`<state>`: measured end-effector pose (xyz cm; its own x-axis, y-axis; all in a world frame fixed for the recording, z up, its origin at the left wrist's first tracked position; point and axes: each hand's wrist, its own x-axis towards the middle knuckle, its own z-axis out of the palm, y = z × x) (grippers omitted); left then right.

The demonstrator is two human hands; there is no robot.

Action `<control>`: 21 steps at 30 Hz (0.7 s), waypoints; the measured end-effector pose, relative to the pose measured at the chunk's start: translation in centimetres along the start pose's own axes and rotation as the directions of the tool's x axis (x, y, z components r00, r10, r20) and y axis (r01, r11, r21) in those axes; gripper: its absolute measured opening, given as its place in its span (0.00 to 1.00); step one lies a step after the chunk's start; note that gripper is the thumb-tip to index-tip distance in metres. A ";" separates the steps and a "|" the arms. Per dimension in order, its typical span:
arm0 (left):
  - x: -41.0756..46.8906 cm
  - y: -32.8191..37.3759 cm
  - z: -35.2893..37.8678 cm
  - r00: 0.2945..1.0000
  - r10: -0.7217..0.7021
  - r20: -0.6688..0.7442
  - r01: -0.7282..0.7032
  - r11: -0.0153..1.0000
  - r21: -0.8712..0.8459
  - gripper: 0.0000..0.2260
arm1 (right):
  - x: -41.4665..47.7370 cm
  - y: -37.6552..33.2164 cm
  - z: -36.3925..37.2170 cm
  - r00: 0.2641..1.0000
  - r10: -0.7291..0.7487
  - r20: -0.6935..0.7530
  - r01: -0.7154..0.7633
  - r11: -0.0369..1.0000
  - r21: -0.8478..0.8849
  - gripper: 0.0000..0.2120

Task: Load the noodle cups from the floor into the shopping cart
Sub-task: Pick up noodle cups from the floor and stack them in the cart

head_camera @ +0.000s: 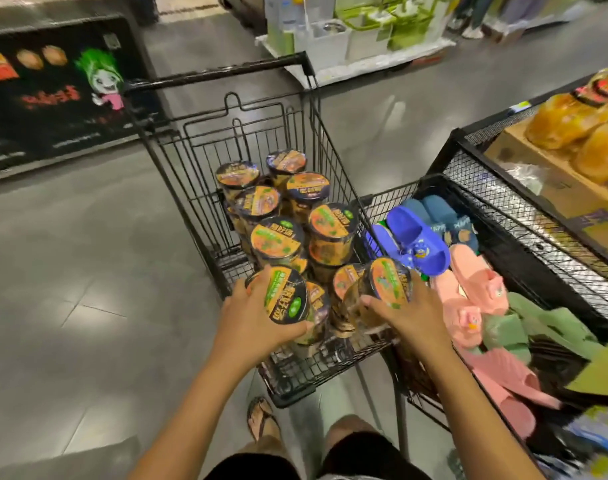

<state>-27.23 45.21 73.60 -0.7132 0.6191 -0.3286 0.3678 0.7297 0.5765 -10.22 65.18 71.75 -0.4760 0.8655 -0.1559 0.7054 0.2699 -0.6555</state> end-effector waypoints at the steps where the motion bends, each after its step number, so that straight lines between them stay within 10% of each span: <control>1: 0.9 0.4 0.1 1.000 -0.006 0.013 0.006 1.000 0.012 0.53 | 0.9 0.1 0.2 1.000 0.001 0.007 -0.001 1.000 -0.021 0.52; 21: 8.1 3.8 8.9 0.967 -0.224 -0.123 0.251 0.918 0.307 0.56 | 13.1 1.3 3.1 0.863 -0.288 0.415 0.464 0.775 -0.429 0.65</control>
<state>-26.28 55.62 66.48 -0.8450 0.3999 -0.3550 0.3417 0.9145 0.2169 -17.16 75.50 66.54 -0.8318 0.4944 -0.2523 0.5507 0.7920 -0.2635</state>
